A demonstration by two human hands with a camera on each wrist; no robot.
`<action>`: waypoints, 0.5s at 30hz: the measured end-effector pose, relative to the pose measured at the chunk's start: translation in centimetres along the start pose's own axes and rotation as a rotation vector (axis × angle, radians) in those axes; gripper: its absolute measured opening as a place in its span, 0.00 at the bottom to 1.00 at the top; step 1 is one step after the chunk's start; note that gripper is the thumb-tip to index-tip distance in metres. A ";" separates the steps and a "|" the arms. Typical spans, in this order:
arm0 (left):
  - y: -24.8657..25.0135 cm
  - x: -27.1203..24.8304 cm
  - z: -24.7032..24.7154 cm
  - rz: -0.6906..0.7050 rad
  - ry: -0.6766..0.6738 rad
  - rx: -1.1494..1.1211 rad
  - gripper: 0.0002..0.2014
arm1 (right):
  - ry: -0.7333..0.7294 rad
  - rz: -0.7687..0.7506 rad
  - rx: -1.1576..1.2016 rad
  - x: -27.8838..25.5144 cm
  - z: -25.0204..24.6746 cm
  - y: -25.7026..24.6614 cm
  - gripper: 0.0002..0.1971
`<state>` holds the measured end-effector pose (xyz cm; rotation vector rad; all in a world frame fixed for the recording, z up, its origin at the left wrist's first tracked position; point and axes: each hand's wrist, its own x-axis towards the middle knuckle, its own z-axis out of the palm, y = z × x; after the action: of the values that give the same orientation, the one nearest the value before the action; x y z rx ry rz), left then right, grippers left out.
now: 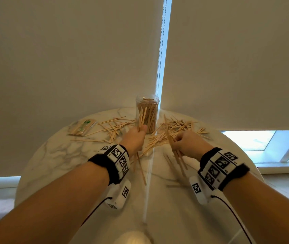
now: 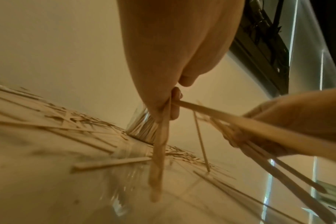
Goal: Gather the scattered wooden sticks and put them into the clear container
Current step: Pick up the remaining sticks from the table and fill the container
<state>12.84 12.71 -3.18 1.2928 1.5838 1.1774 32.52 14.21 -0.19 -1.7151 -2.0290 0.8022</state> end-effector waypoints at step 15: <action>-0.1 -0.1 -0.9 0.141 0.224 -0.107 0.22 | -0.009 -0.325 0.231 -1.9 3.9 -5.4 0.07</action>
<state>12.00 12.42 -2.98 1.2547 1.5823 1.5195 26.35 11.04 0.37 -1.2193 -2.0553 0.8916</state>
